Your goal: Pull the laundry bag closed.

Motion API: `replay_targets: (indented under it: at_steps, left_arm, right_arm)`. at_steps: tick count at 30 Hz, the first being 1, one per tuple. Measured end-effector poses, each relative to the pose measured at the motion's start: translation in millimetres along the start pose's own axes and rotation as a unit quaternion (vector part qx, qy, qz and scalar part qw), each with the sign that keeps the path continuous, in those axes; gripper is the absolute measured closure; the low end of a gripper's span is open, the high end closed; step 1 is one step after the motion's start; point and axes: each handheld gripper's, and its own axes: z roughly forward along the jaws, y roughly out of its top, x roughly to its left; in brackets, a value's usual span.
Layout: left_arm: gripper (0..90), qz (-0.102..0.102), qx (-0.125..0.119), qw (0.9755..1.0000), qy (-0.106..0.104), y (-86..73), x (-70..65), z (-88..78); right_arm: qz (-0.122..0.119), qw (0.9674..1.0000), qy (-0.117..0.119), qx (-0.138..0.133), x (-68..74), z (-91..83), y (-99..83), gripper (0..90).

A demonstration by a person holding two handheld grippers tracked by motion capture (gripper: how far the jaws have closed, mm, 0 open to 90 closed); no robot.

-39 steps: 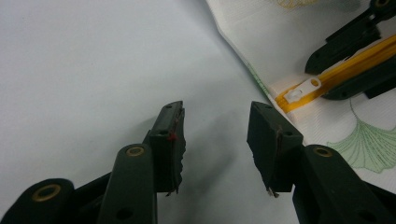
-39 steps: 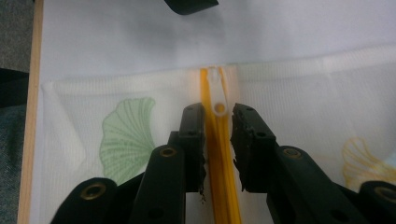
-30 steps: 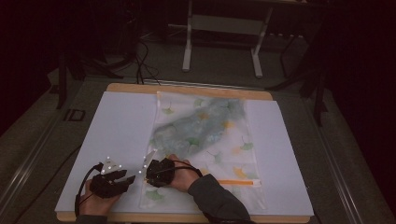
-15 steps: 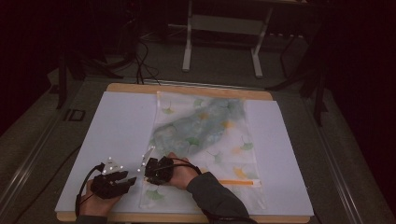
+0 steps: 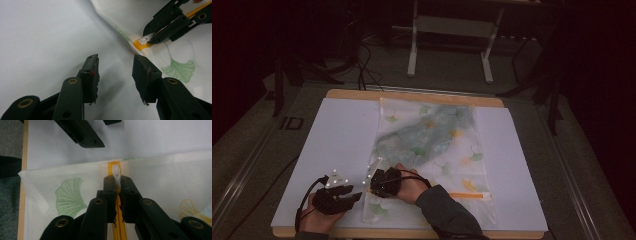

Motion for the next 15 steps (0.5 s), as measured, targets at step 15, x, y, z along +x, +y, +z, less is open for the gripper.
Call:
replay_targets:
  at_steps: [15]
  left_arm:
    - [56.5,-0.005,-0.008,0.9988,-0.048,8.1,-7.3,-2.4]
  right_arm:
    - [-0.005,0.9999,-0.011,-0.012,1.3,-4.7,-3.0,84.1]
